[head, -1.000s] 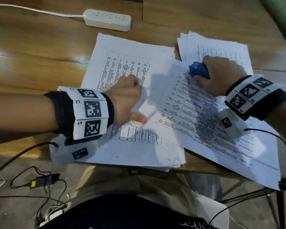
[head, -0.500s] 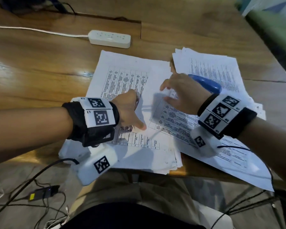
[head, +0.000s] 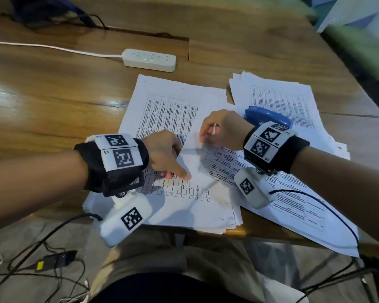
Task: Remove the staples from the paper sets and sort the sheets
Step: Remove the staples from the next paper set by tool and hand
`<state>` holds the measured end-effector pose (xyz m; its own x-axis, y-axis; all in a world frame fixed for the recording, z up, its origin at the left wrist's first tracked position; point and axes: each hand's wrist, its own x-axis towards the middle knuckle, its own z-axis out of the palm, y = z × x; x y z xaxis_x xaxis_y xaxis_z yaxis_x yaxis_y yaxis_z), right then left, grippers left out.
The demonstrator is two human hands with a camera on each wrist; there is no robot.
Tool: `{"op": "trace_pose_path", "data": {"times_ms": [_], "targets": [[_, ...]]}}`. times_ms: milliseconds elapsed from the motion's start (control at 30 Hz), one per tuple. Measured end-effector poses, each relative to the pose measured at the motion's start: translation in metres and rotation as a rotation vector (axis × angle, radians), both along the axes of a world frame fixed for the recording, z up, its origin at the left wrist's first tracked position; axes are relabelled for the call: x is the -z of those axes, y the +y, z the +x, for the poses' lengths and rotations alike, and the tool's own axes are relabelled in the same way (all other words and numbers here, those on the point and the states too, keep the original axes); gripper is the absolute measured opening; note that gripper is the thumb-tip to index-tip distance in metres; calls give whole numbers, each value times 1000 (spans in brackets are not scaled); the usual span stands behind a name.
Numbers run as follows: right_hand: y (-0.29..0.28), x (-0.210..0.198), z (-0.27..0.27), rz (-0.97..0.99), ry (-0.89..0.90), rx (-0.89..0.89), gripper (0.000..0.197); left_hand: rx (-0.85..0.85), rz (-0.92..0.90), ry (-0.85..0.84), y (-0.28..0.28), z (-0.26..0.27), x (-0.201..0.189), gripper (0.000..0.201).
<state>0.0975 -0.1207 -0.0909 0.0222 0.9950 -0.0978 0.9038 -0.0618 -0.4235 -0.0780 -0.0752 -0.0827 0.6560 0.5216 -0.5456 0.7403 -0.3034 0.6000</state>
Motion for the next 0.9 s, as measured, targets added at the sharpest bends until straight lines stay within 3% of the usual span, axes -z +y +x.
{"op": "trace_pose_path", "data": {"times_ms": [333,567,900], "targets": [[-18,-4,-21,-101,10,-114,6,30,34,-8,1,1,3,37],[-17,-6,-11,-104,106,25,31,43,61,-13,1,0,4,37],[-13,-11,-19,-182,105,-17,9,58,74,-14,2,-1,6,39]]}}
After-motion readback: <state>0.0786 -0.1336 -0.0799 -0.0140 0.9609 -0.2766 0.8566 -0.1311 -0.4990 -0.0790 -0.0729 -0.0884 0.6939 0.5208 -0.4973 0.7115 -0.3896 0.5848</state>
